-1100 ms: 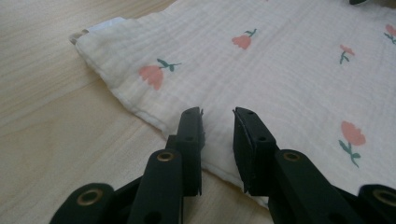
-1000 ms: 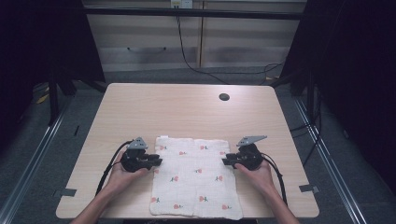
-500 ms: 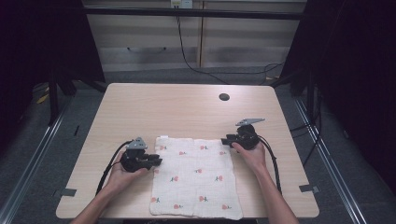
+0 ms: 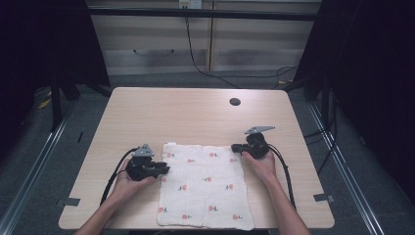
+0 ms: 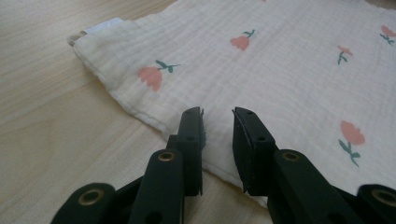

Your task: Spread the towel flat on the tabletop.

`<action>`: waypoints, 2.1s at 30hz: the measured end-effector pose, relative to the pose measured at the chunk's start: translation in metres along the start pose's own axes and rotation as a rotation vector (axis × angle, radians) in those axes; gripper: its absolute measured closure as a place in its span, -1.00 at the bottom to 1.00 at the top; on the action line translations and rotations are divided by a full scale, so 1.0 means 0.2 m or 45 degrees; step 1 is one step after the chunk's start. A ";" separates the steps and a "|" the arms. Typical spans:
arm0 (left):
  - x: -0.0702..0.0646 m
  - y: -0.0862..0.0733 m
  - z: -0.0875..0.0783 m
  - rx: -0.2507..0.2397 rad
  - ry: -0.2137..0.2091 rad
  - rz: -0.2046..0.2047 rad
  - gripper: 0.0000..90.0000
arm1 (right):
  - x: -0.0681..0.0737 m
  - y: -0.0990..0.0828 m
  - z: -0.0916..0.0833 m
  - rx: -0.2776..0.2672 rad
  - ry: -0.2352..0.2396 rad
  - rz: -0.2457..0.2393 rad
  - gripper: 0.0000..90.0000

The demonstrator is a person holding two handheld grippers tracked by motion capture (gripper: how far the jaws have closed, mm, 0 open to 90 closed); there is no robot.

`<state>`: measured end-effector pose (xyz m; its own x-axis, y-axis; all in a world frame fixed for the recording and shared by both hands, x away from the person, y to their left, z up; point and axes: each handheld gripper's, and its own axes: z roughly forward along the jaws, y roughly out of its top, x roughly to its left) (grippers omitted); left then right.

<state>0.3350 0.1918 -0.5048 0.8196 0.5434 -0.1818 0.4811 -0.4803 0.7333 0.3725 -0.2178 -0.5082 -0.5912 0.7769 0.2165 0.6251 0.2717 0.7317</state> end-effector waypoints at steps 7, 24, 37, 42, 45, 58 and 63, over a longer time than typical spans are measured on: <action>0.00 -0.01 -0.01 0.010 0.001 -0.002 0.62 | 0.00 0.01 -0.03 -0.036 -0.017 0.020 0.94; 0.26 0.21 -0.02 -0.155 0.122 -0.148 0.50 | 0.00 0.02 -0.02 -0.028 -0.009 0.014 0.93; 0.34 0.17 0.08 -0.106 0.108 -0.167 0.38 | 0.02 0.02 -0.01 -0.018 -0.002 0.001 0.93; 0.33 0.17 0.12 -0.069 0.109 -0.156 0.42 | 0.02 0.02 -0.02 -0.027 0.001 0.001 0.93; 0.32 0.16 0.13 -0.055 0.102 -0.156 0.53 | 0.01 0.02 -0.02 -0.026 0.001 -0.001 0.93; 0.29 0.18 0.13 -0.021 0.096 -0.120 0.91 | 0.02 0.01 -0.02 -0.024 0.016 0.006 0.93; 0.29 0.19 0.10 -0.066 0.073 -0.127 0.91 | 0.02 0.02 -0.06 -0.061 0.017 0.011 0.94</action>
<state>0.4072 0.1899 -0.5003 0.7487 0.6257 -0.2189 0.5413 -0.3863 0.7468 0.3676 -0.2201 -0.4967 -0.5931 0.7712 0.2314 0.6053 0.2375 0.7597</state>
